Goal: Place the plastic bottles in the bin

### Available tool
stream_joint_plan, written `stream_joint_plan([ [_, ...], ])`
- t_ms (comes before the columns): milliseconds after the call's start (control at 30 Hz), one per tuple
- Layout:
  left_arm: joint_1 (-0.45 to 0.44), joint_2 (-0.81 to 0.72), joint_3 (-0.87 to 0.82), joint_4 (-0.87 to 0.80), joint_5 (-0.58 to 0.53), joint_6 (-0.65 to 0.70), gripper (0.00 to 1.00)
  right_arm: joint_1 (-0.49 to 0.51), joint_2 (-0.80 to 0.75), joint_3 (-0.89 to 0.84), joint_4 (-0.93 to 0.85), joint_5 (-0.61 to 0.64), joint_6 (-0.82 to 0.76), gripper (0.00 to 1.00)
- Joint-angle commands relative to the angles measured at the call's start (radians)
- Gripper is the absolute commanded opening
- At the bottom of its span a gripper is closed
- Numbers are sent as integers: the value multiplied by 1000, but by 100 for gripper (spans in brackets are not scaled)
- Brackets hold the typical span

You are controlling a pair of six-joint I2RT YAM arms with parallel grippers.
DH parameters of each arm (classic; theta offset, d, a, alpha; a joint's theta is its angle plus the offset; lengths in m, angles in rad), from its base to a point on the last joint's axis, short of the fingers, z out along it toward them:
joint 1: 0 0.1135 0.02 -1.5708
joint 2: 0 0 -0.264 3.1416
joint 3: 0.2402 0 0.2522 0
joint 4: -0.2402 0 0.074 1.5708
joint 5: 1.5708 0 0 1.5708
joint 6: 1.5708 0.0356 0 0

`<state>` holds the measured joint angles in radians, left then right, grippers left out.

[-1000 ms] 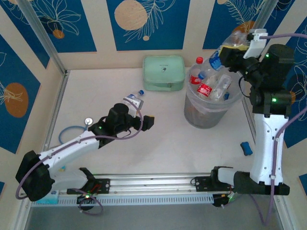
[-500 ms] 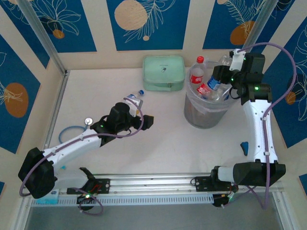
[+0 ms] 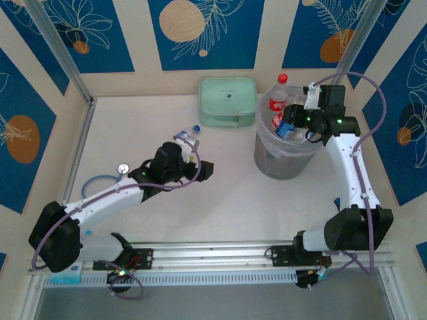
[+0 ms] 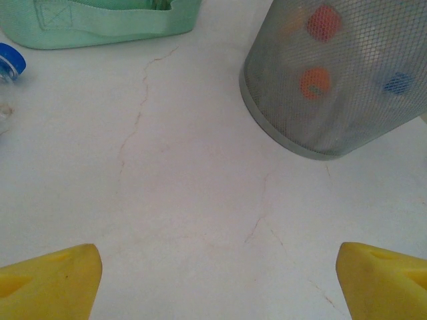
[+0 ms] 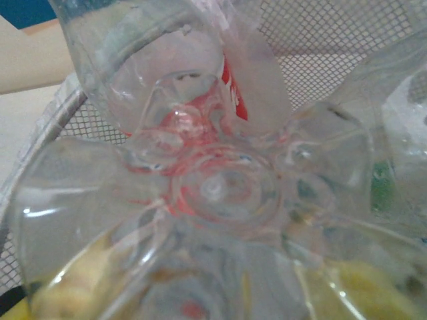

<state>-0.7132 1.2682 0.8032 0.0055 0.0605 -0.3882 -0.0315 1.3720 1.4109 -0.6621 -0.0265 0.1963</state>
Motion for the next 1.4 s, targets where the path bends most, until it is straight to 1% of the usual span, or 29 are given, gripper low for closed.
stream_joint_plan([
  [0,18,13,24,-18,32,-12,90,25,47,-37,-102,-77,95,4],
  [33,19,13,25,-21,34,-14,90,25,46,-22,-110,-73,95,9],
  [100,22,13,27,-27,39,-14,90,22,32,21,-127,-53,86,25],
  [167,26,11,28,-31,39,-12,90,16,16,89,-158,-31,66,45],
  [233,29,10,30,-34,39,-9,90,8,6,164,-196,-7,45,60],
  [333,38,13,45,-49,35,11,90,-2,-3,268,-246,9,24,87],
  [367,43,16,57,-63,33,22,90,-6,-4,300,-261,13,19,93],
  [433,53,25,87,-96,33,47,91,-14,-4,346,-274,26,10,97],
  [500,67,41,115,-127,35,74,92,-24,-2,375,-269,36,6,97],
  [533,75,51,128,-138,38,87,92,-30,4,388,-265,41,6,95],
  [600,94,72,145,-154,45,108,93,-32,24,416,-268,34,14,87],
  [700,131,106,163,-167,50,125,93,-21,54,411,-249,8,14,68],
  [767,159,126,170,-168,51,138,93,-15,80,405,-252,34,11,56],
  [833,187,143,175,-164,45,158,92,-12,94,381,-250,55,12,45],
  [867,202,156,181,-167,40,171,92,-9,98,361,-243,55,14,42],
  [1000,257,231,214,-146,33,226,91,-5,99,266,-203,38,23,38],
  [1067,274,298,273,-165,19,272,91,-5,103,220,-182,18,37,36],
  [1133,282,351,327,-188,-13,313,91,-5,108,185,-165,-1,49,36],
  [1300,293,447,390,-184,-41,390,93,-2,116,144,-151,-10,61,34],
  [1367,294,490,412,-193,-51,418,93,15,123,145,-161,-16,51,35],
])
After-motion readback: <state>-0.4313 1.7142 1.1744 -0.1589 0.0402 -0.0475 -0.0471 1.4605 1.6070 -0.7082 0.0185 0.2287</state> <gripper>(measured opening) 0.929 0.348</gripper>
